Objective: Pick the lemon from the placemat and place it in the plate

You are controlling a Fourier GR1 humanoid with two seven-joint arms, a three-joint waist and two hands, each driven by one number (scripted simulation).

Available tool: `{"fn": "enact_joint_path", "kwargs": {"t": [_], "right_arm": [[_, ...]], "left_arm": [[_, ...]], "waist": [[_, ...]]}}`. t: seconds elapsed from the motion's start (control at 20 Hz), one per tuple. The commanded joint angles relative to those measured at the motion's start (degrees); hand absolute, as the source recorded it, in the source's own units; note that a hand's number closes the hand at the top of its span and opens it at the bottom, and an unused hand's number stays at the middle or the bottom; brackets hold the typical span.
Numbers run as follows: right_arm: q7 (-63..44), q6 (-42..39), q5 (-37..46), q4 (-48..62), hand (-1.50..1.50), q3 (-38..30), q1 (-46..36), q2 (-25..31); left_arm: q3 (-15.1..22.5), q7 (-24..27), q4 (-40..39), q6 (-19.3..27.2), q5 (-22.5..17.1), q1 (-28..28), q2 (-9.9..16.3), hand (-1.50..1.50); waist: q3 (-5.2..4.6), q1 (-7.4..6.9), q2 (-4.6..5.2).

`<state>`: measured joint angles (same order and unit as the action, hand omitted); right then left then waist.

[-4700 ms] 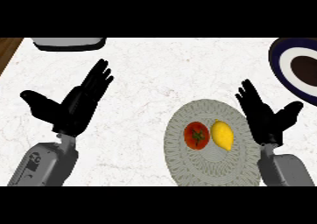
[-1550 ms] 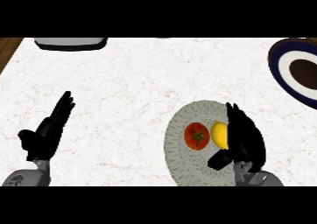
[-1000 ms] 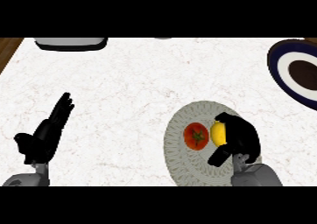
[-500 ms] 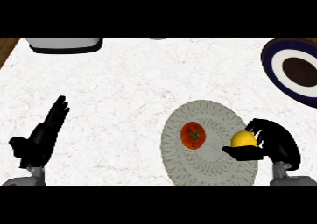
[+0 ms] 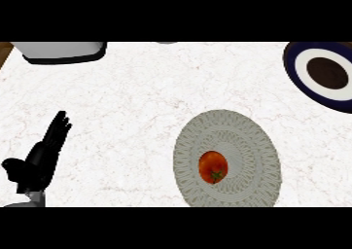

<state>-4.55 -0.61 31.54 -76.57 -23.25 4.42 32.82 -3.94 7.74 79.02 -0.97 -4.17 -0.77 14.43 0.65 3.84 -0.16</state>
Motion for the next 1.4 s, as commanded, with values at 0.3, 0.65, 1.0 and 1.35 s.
{"fn": "enact_joint_path", "kwargs": {"t": [0.3, 0.65, 1.0, 1.35], "right_arm": [[35.6, 0.9, -12.1, 27.7, 1.5, -19.5, 0.1, 14.6], [46.9, 5.1, -15.6, 40.0, 1.5, -25.8, -6.6, 20.2], [47.6, 2.0, -16.5, 44.4, 1.5, -22.7, -14.1, 24.8], [41.2, 0.7, -12.9, 47.1, 1.5, -14.9, -25.3, 27.3]], "left_arm": [[1.1, -1.5, -0.1, -2.2, 0.3, 3.3, 0.9, 0.0], [2.8, -1.0, -2.4, 0.6, 2.6, 5.4, -2.8, 0.0], [1.5, 1.8, -3.7, -1.2, 3.3, 3.7, -1.7, 0.0], [0.8, 2.1, -3.9, -2.2, 3.1, 4.3, -1.8, 0.0]], "waist": [[-0.3, -3.39, 0.32], [-0.46, -3.97, 0.34], [-0.61, -4.24, 0.23], [-0.6, -4.8, 0.34]]}}
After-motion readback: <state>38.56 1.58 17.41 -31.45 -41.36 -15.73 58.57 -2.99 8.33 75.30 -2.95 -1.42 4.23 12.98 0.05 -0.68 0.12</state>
